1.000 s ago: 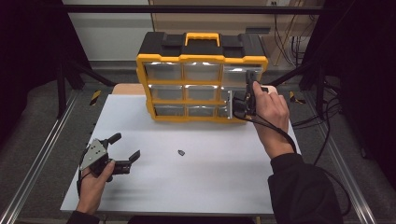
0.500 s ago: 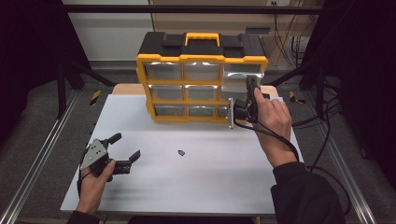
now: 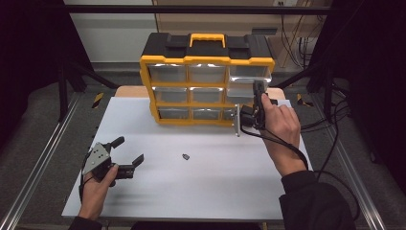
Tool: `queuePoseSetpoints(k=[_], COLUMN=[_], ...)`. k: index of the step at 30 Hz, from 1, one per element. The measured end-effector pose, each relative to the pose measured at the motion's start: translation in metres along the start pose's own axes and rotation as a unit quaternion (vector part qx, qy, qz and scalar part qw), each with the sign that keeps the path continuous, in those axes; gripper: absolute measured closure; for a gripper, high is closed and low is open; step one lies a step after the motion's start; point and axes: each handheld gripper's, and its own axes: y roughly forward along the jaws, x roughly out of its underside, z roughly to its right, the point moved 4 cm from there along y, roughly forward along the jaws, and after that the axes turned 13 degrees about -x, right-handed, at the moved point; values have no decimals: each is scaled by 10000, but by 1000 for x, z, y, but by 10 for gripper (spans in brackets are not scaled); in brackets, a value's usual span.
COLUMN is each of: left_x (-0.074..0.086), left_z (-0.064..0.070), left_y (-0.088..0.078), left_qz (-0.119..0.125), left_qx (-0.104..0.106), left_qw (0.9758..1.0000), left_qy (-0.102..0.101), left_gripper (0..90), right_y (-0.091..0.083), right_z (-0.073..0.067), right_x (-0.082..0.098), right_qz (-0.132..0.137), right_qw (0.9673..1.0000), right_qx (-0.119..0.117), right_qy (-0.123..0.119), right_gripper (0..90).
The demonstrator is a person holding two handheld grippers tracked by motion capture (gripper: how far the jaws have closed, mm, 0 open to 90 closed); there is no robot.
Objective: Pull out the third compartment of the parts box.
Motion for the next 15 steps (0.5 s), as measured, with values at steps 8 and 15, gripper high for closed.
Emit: queuePoseSetpoints(k=[8,15], left_x=[0,0], left_z=[0,0], left_y=[0,0], left_qz=[4,-3], left_qx=[-2,3], left_qw=[10000,10000], left_qy=[-5,-3], left_gripper=[13,13], right_y=[-4,-8], right_z=[0,0], right_x=[0,0], right_qz=[-12,14], right_qw=[10000,10000], right_qx=[-24,-38], right_qy=[-20,38], right_gripper=[837,836])
